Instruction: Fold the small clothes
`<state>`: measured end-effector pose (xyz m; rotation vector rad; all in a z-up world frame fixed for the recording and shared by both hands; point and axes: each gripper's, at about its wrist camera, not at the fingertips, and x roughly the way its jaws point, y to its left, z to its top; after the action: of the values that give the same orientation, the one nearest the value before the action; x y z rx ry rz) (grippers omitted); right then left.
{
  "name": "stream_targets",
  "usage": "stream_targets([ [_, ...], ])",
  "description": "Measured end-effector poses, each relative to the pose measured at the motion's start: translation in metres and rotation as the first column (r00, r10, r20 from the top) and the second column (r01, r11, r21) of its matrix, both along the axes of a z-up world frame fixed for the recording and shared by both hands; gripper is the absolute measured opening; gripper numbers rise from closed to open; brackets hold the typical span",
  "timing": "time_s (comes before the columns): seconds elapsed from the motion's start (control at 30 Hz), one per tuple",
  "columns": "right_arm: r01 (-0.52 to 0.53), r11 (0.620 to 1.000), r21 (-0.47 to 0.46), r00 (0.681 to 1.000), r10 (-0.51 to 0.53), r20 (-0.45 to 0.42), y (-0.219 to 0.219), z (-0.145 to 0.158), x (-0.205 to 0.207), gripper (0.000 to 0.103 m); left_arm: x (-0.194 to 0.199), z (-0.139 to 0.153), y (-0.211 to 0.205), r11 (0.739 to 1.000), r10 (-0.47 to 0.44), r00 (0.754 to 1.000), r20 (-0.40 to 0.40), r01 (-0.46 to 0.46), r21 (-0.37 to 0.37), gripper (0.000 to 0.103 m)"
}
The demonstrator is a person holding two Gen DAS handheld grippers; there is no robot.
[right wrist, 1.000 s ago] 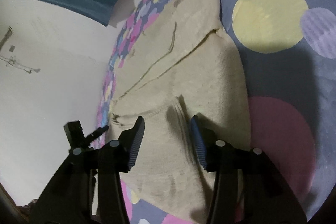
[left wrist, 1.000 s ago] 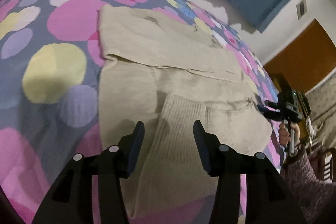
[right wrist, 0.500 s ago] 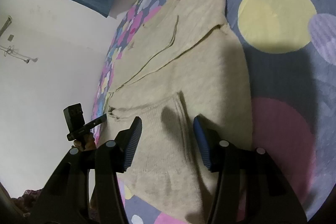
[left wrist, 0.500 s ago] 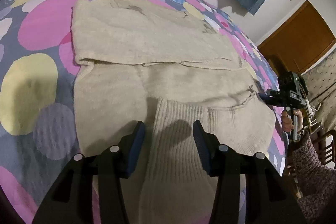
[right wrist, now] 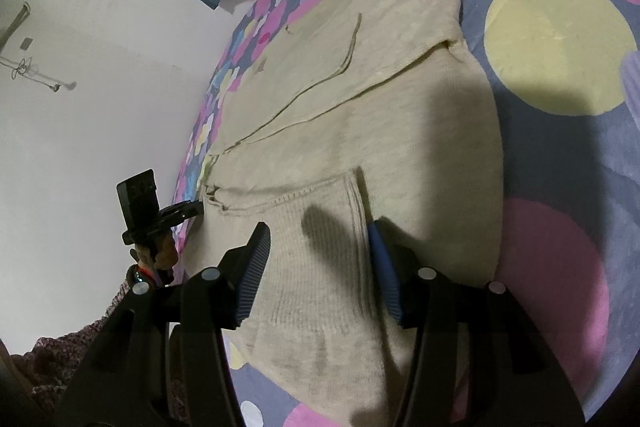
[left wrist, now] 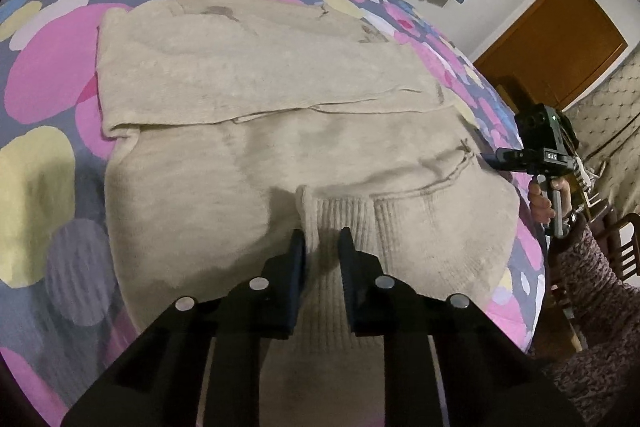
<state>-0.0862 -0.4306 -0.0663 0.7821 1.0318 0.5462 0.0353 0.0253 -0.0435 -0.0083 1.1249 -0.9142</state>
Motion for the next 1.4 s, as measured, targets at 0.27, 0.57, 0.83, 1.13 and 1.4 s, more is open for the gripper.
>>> stream_targets([
  [0.27, -0.053, 0.990, -0.127, 0.998, 0.057, 0.023, 0.018, 0.006, 0.004, 0.029, -0.006, 0.001, -0.004, 0.999, -0.028, 0.999, 0.045, 0.027, 0.027, 0.012],
  [0.57, -0.021, 0.983, -0.182, 0.997, 0.033, 0.063, 0.025, 0.013, -0.002, 0.005, -0.018, 0.011, -0.008, 0.998, -0.026, 0.992, 0.127, 0.019, 0.058, 0.005],
  [0.83, 0.057, 0.982, -0.180, 0.988, -0.029, 0.153, 0.023, 0.040, -0.015, 0.004, -0.021, 0.039, 0.008, 0.994, 0.113, 0.974, 0.199, -0.113, -0.007, 0.005],
  [1.13, 0.135, 0.975, -0.179, 0.966, -0.089, 0.243, 0.010, 0.079, 0.023, 0.004, 0.013, 0.071, 0.007, 0.980, 0.196, 0.940, 0.278, -0.193, -0.035, 0.004],
  [1.4, 0.206, 0.966, -0.157, 0.949, -0.158, 0.273, -0.010, 0.100, 0.099, 0.004, 0.084, 0.090, -0.014, 0.964, 0.260, 0.908, 0.328, -0.264, -0.032, 0.004],
])
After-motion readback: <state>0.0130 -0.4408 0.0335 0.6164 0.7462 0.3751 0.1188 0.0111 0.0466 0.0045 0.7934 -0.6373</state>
